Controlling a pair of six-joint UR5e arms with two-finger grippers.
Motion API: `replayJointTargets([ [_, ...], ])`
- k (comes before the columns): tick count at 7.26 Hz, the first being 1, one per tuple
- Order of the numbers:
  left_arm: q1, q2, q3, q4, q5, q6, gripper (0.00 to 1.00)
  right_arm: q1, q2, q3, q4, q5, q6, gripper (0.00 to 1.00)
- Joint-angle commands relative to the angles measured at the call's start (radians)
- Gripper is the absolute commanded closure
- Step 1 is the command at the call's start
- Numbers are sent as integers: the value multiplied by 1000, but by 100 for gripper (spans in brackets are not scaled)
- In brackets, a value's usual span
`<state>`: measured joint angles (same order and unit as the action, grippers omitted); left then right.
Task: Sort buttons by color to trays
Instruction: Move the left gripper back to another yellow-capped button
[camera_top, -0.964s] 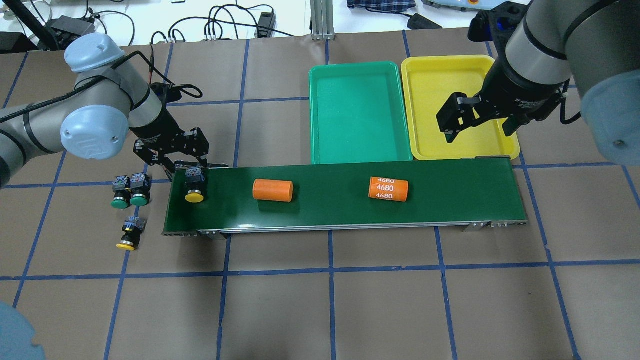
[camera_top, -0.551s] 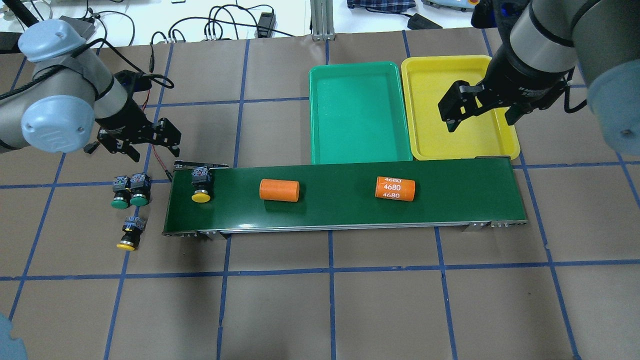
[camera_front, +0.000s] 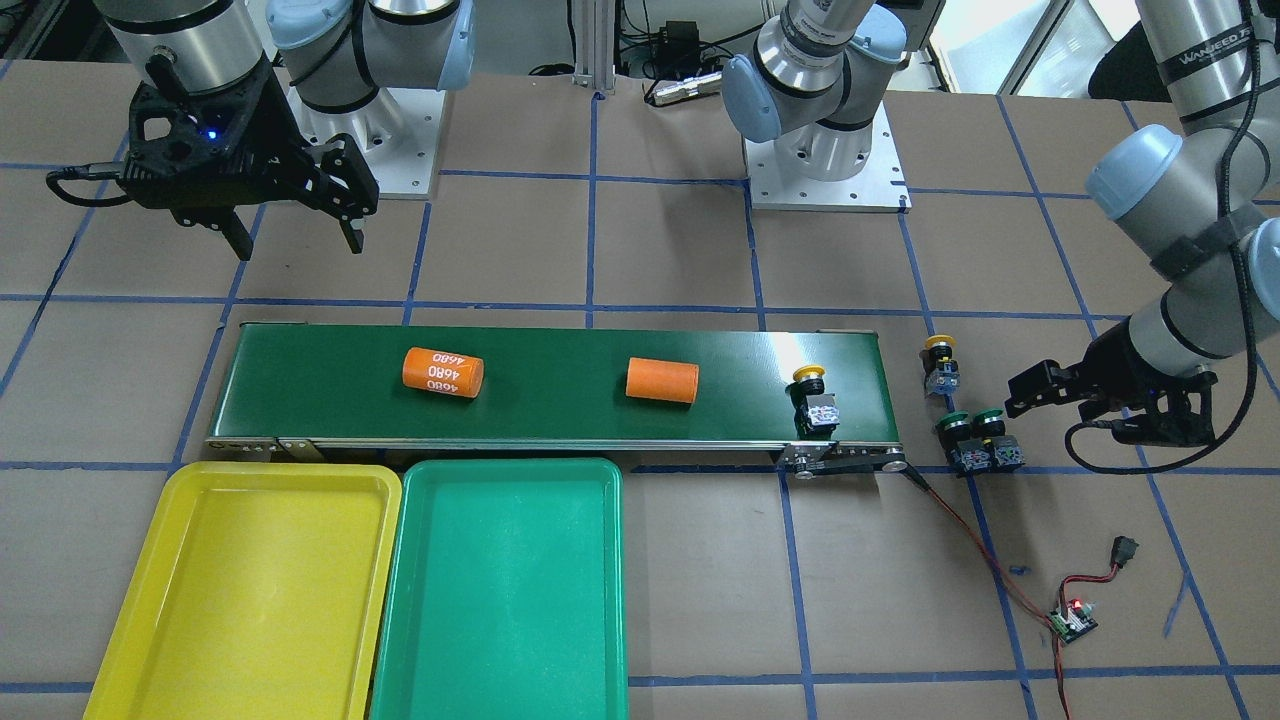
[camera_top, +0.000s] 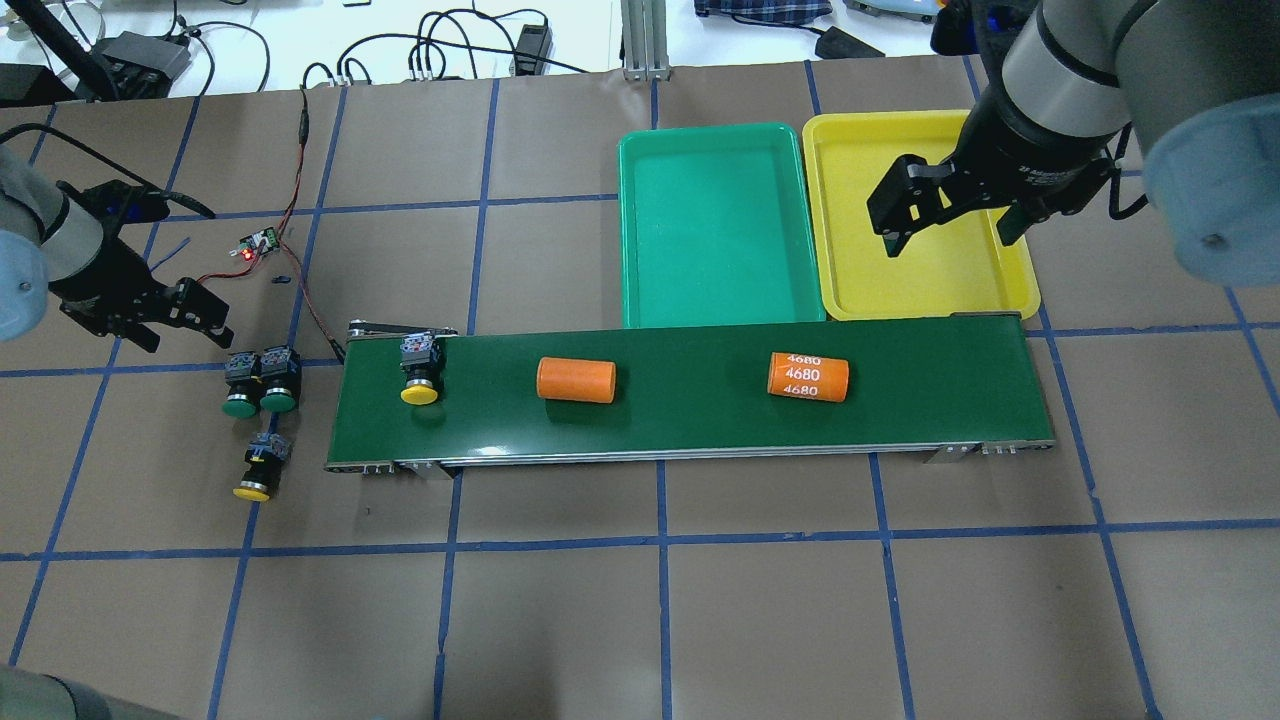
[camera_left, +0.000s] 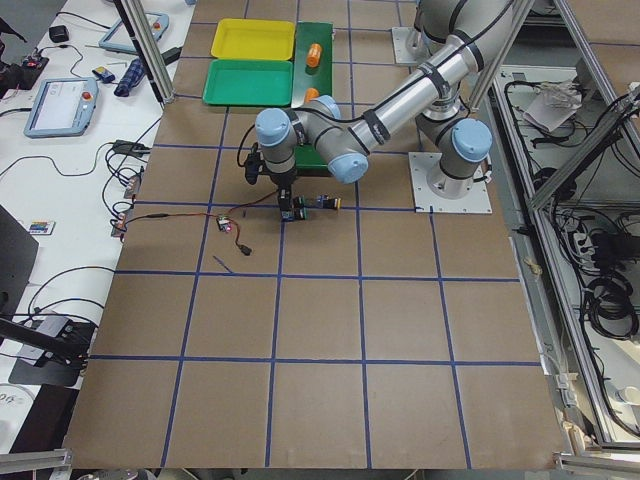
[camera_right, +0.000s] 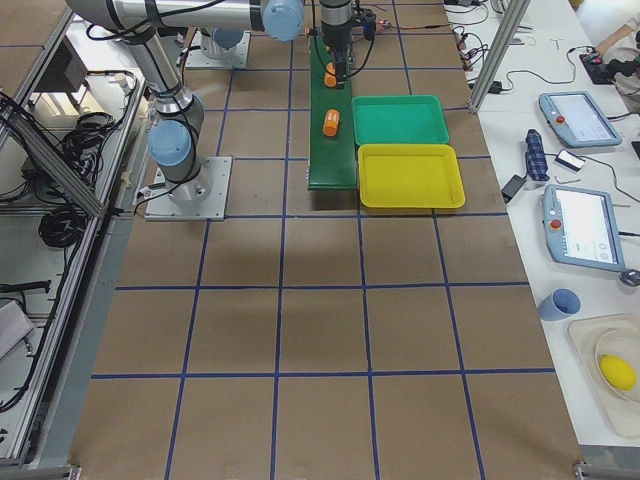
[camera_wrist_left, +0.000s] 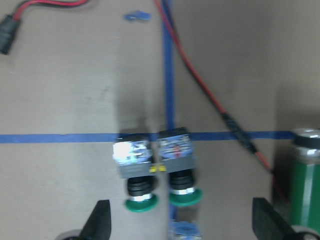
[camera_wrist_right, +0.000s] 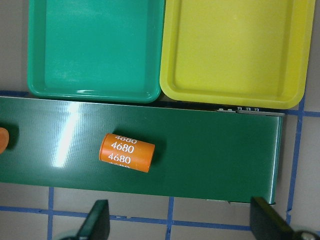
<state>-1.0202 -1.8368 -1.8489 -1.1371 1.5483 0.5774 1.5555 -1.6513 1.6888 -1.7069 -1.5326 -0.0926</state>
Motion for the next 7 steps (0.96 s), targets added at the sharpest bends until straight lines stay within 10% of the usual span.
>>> replayJointTargets([
  [1,28,31,-170,60,-1,54,0,2,5,9,-43,2,5,0],
  [7,28,35,-288,103,-8,107,0,2,87,11,-108,-7,13,0],
])
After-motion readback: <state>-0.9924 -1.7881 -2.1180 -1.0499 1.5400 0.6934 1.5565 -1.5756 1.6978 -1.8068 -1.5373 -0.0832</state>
